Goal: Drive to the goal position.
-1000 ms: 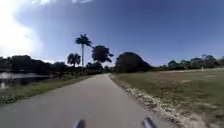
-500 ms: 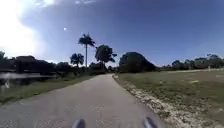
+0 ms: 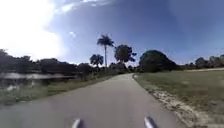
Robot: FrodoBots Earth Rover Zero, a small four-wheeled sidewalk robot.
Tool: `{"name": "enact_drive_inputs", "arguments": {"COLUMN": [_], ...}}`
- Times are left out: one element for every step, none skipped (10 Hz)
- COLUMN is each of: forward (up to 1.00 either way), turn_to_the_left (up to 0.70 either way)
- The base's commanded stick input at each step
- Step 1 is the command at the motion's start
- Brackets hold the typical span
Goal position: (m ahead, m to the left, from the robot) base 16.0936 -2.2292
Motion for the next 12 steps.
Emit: {"name": "enact_drive_inputs", "arguments": {"forward": [0.7, 0.7, 0.7, 0.7, 0.7, 0.7, 0.7, 0.7, 0.7, 0.7, 0.7, 0.7], "turn_to_the_left": [0.0, 0.0, 0.0, 0.0, 0.0, 0.0, 0.0, 0.0, 0.0, 0.0, 0.0, 0.0]}}
